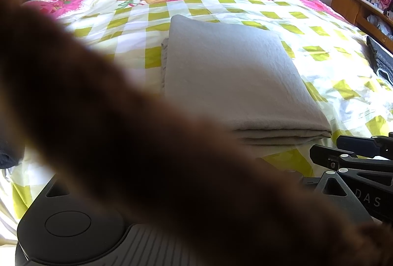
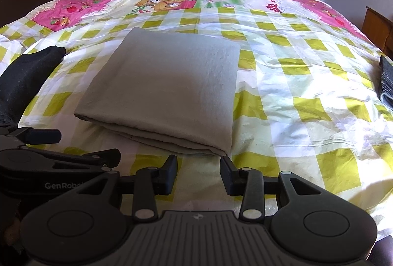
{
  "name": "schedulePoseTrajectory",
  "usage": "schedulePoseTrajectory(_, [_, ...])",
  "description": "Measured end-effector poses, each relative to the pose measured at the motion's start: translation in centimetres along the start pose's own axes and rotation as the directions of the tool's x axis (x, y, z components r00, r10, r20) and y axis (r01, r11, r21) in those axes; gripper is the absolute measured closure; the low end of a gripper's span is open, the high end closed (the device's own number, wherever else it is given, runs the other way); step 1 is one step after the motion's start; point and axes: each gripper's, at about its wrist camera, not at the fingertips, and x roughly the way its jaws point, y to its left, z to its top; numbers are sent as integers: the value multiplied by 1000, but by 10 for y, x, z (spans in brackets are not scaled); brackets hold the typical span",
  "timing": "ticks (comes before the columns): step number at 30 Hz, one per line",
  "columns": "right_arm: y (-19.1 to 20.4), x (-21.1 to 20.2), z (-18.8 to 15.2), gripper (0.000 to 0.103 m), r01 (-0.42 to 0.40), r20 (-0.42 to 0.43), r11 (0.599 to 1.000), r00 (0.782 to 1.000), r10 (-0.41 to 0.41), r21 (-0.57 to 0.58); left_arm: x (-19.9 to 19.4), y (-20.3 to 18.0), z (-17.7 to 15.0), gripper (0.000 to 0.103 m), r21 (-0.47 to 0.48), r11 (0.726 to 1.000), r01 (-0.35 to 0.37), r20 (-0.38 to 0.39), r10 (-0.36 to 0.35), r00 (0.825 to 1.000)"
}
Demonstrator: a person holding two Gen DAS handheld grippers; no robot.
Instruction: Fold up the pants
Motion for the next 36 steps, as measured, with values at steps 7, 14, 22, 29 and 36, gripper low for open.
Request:
schedulePoseTrajectory(7, [0, 0, -1, 51, -2, 1, 1000, 1000, 2, 0, 0, -1, 0, 4, 4, 1000, -4, 1, 4, 1000])
schedulePoseTrajectory(14, [-3, 3, -2, 51, -8, -5, 1000, 1000, 8, 13, 0, -1, 0, 4, 5, 1000, -4, 1, 4, 1000])
schedulePoseTrajectory(22, [-4, 4, -3, 51, -3, -8, 1000, 1000, 3, 17, 0, -1, -1, 4, 17, 1000, -3, 4, 3, 1000])
schedulePoseTrajectory(29, [-5, 7, -3, 51, -7, -12, 1000, 1000, 8, 20, 0, -2, -1, 4, 21, 1000, -6, 5, 6, 1000])
schedulePoseTrajectory(36, [-6, 8, -4, 51, -12, -13, 1000, 1000, 12, 22, 0, -3, -1, 4, 21, 1000, -6, 3, 5, 1000])
